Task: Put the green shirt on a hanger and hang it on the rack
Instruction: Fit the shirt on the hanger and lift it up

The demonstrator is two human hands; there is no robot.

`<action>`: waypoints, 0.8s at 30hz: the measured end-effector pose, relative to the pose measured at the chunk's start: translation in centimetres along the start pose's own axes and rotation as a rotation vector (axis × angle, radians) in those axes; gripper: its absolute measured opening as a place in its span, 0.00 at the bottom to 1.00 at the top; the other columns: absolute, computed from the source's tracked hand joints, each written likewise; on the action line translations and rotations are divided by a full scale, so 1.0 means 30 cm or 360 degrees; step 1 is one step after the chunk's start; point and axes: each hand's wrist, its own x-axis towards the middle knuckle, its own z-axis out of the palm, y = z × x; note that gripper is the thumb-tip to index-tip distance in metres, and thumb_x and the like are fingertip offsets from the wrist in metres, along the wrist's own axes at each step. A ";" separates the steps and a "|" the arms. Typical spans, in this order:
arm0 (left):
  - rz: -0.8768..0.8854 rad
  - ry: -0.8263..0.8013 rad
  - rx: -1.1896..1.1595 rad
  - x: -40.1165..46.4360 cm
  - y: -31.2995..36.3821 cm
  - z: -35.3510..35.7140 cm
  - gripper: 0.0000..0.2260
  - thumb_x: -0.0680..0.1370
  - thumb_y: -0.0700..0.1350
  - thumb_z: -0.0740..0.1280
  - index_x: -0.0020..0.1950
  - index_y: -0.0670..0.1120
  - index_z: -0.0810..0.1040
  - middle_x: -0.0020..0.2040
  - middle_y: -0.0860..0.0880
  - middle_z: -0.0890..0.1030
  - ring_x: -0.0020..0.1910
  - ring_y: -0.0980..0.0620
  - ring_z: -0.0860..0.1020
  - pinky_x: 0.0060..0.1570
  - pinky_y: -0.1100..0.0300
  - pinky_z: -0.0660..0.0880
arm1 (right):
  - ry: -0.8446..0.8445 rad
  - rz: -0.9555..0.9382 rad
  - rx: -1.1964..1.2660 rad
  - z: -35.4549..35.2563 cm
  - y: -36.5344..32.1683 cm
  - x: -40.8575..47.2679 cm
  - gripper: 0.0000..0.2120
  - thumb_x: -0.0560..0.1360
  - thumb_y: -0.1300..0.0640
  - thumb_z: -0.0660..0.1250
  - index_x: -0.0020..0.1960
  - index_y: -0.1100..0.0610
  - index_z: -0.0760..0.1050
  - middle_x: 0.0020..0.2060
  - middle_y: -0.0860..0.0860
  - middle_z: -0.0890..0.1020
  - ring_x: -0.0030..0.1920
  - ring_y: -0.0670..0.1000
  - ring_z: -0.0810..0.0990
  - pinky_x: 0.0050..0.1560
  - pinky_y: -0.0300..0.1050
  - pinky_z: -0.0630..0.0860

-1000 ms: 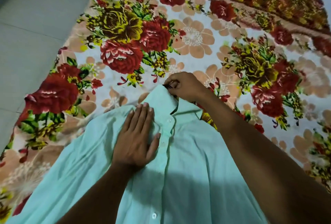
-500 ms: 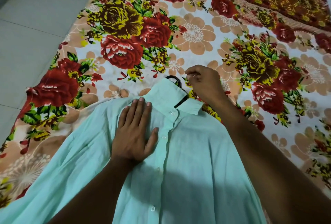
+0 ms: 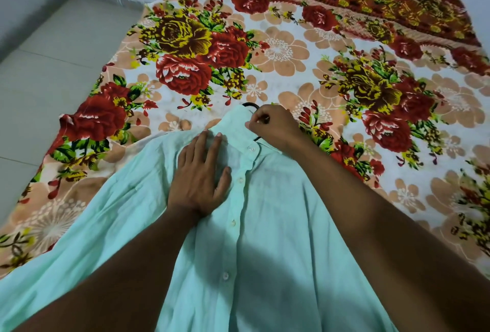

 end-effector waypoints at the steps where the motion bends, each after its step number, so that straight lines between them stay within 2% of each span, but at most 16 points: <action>1: -0.0010 -0.0009 -0.0011 -0.002 0.002 -0.002 0.33 0.80 0.60 0.55 0.83 0.53 0.51 0.83 0.43 0.57 0.79 0.41 0.59 0.76 0.50 0.52 | -0.0004 0.0021 -0.0018 0.004 -0.005 -0.003 0.13 0.77 0.48 0.73 0.53 0.57 0.80 0.49 0.51 0.81 0.53 0.55 0.81 0.57 0.56 0.78; 3: -0.0013 -0.0022 -0.0023 -0.007 0.009 -0.011 0.32 0.80 0.60 0.55 0.83 0.53 0.52 0.82 0.43 0.57 0.79 0.41 0.59 0.76 0.47 0.55 | -0.0041 0.0100 -0.0056 0.014 -0.012 -0.024 0.22 0.76 0.45 0.74 0.62 0.58 0.75 0.56 0.52 0.79 0.58 0.56 0.78 0.61 0.55 0.76; 5: 0.0000 -0.0039 -0.0032 -0.007 0.010 -0.017 0.31 0.81 0.59 0.56 0.82 0.52 0.54 0.81 0.42 0.59 0.78 0.39 0.61 0.76 0.44 0.59 | -0.0063 0.0165 -0.0218 0.034 -0.016 -0.031 0.29 0.75 0.43 0.75 0.67 0.57 0.71 0.62 0.54 0.79 0.63 0.58 0.78 0.66 0.59 0.73; 7: 0.0023 -0.0020 -0.0054 -0.008 0.012 -0.024 0.29 0.82 0.58 0.57 0.81 0.52 0.57 0.79 0.42 0.61 0.76 0.39 0.63 0.75 0.43 0.62 | -0.0051 0.0225 -0.0318 0.044 -0.022 -0.031 0.29 0.73 0.42 0.76 0.67 0.56 0.73 0.63 0.55 0.80 0.64 0.59 0.78 0.68 0.61 0.71; 9: 0.0029 0.0003 -0.0096 -0.007 0.008 -0.027 0.28 0.81 0.57 0.59 0.80 0.51 0.60 0.77 0.42 0.63 0.75 0.39 0.65 0.74 0.43 0.63 | -0.0030 0.0263 -0.0254 0.045 -0.029 -0.026 0.28 0.72 0.42 0.77 0.66 0.56 0.77 0.62 0.55 0.82 0.64 0.60 0.79 0.69 0.62 0.72; 12: -0.0001 0.0022 -0.0173 -0.004 0.014 -0.035 0.29 0.79 0.56 0.64 0.78 0.49 0.63 0.76 0.41 0.64 0.75 0.39 0.64 0.73 0.42 0.64 | 0.0090 0.0178 -0.0103 0.042 -0.025 -0.037 0.30 0.72 0.46 0.78 0.69 0.58 0.78 0.67 0.54 0.80 0.68 0.58 0.78 0.69 0.57 0.72; 14: -0.0018 0.0055 -0.0272 -0.006 0.021 -0.047 0.29 0.77 0.54 0.68 0.75 0.47 0.65 0.75 0.40 0.65 0.75 0.39 0.64 0.73 0.42 0.66 | 0.0212 0.0041 0.0022 0.046 -0.015 -0.065 0.25 0.73 0.51 0.77 0.66 0.61 0.80 0.63 0.56 0.83 0.64 0.58 0.80 0.64 0.52 0.76; 17: 0.0004 0.0288 -0.0544 0.006 0.047 -0.097 0.26 0.75 0.51 0.71 0.69 0.44 0.69 0.68 0.43 0.68 0.71 0.42 0.66 0.71 0.49 0.67 | 0.0332 -0.0170 -0.0010 0.063 0.011 -0.115 0.14 0.75 0.53 0.76 0.56 0.60 0.82 0.49 0.55 0.86 0.49 0.55 0.83 0.49 0.47 0.77; 19: 0.0024 0.0507 -0.0613 0.034 0.101 -0.150 0.20 0.77 0.53 0.69 0.64 0.44 0.71 0.59 0.45 0.72 0.61 0.45 0.72 0.63 0.51 0.72 | 0.0428 -0.0343 -0.0057 0.072 0.017 -0.153 0.09 0.74 0.53 0.75 0.50 0.57 0.80 0.41 0.51 0.84 0.39 0.49 0.78 0.41 0.42 0.70; 20: -0.0013 0.0543 -0.0661 0.052 0.140 -0.179 0.19 0.78 0.55 0.69 0.62 0.45 0.71 0.54 0.48 0.74 0.55 0.48 0.74 0.55 0.52 0.75 | 0.0441 -0.0414 -0.0062 0.074 0.017 -0.171 0.09 0.74 0.54 0.75 0.52 0.56 0.81 0.42 0.50 0.84 0.39 0.47 0.77 0.42 0.40 0.70; 22: -0.0174 0.0509 -0.0748 0.084 0.221 -0.231 0.22 0.76 0.61 0.70 0.59 0.49 0.69 0.46 0.52 0.76 0.44 0.51 0.76 0.41 0.53 0.75 | 0.0396 -0.0512 0.0008 0.077 0.015 -0.206 0.17 0.72 0.59 0.75 0.61 0.56 0.81 0.52 0.52 0.86 0.49 0.49 0.81 0.48 0.42 0.77; 24: -0.0339 0.0431 -0.0762 0.106 0.277 -0.260 0.26 0.74 0.63 0.71 0.59 0.48 0.65 0.44 0.50 0.77 0.42 0.47 0.77 0.38 0.53 0.75 | 0.0358 -0.0559 0.0129 0.072 0.015 -0.242 0.22 0.72 0.63 0.74 0.66 0.58 0.80 0.59 0.54 0.85 0.58 0.51 0.82 0.59 0.46 0.80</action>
